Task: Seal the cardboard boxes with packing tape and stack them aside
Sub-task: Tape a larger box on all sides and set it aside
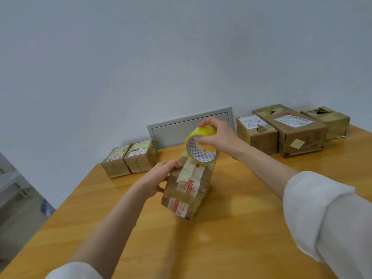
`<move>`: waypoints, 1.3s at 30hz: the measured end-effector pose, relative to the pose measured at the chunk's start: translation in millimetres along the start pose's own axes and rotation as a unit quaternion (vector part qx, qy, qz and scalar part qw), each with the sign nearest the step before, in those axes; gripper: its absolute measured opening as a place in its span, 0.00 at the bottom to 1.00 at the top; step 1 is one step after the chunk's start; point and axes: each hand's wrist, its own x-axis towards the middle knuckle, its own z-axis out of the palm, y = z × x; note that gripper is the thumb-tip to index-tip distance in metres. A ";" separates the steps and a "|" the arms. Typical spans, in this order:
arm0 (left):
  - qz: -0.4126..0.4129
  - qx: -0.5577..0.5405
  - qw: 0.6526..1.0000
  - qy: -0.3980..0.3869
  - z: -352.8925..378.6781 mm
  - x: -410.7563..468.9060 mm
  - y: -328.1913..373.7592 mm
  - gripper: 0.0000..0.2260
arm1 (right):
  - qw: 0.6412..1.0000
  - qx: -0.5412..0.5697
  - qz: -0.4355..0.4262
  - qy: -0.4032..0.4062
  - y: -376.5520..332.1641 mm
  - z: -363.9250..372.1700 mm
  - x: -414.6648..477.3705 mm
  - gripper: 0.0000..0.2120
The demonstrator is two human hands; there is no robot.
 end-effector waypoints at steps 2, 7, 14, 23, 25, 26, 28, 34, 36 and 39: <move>0.039 0.047 0.998 0.035 0.2 -3.7 -2.6 0.16 | 0.999 -0.032 -0.014 -0.009 -2.5 12.4 1.4 0.17; 0.162 0.409 0.870 0.224 25.5 -16.9 0.6 0.35 | 0.998 -0.048 -0.031 0.006 -5.9 33.5 4.2 0.17; 0.087 0.482 0.850 0.193 49.9 -5.9 -9.3 0.51 | 0.994 -0.103 -0.044 -0.019 1.4 28.8 -3.8 0.28; 0.091 0.447 0.876 0.156 29.3 2.5 -14.4 0.45 | 0.983 -0.168 -0.024 -0.062 -5.4 12.6 3.1 0.21; 0.084 0.422 0.891 0.146 22.1 5.2 -17.4 0.44 | 0.972 -0.207 -0.012 -0.113 -1.5 1.1 -1.0 0.17; 0.084 0.420 0.892 0.142 20.3 6.0 -18.1 0.44 | 0.968 -0.215 -0.004 -0.131 2.4 -2.8 -4.5 0.16; 0.086 0.426 0.889 0.142 19.6 7.3 -18.2 0.44 | 0.967 -0.214 -0.001 -0.139 9.5 -6.2 -11.0 0.14; 0.104 0.417 0.892 0.139 16.1 8.6 -20.2 0.43 | 0.962 -0.242 -0.009 -0.129 9.6 -1.9 -12.5 0.15; 0.095 0.404 0.901 0.129 12.3 9.9 -20.3 0.41 | 0.945 -0.284 0.006 -0.160 12.1 -6.1 -13.8 0.14; 0.086 0.407 0.902 0.117 9.2 10.8 -19.9 0.41 | 0.932 -0.302 0.026 -0.197 26.5 -11.0 -24.0 0.15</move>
